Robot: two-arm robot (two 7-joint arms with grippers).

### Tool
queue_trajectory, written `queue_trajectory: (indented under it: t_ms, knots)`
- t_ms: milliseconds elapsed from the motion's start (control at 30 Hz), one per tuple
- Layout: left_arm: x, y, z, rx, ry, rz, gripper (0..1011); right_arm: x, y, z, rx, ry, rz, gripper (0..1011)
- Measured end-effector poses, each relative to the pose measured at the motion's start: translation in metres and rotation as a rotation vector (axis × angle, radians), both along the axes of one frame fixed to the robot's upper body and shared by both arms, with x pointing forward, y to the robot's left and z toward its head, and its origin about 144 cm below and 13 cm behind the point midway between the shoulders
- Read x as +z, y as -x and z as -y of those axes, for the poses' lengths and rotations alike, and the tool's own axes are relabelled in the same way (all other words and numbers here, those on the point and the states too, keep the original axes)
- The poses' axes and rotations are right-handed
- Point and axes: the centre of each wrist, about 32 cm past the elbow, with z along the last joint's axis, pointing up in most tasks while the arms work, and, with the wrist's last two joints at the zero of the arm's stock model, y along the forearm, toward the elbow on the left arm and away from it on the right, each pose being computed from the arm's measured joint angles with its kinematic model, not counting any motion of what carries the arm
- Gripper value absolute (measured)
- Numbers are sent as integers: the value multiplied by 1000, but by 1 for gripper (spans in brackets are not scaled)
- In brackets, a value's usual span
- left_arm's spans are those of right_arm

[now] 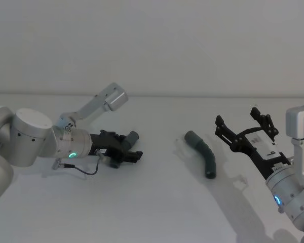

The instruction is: Use both hands to pick up one end of the pipe from the table, align the ends, and insert them.

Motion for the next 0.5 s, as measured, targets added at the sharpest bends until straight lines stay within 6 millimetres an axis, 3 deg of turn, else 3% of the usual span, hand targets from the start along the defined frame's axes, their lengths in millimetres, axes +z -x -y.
queue_trajectory:
  t_ms: [500]
  knots:
    - [0,0,0,0,-1,0,727,1,-1,1,7,5,-3,1001]
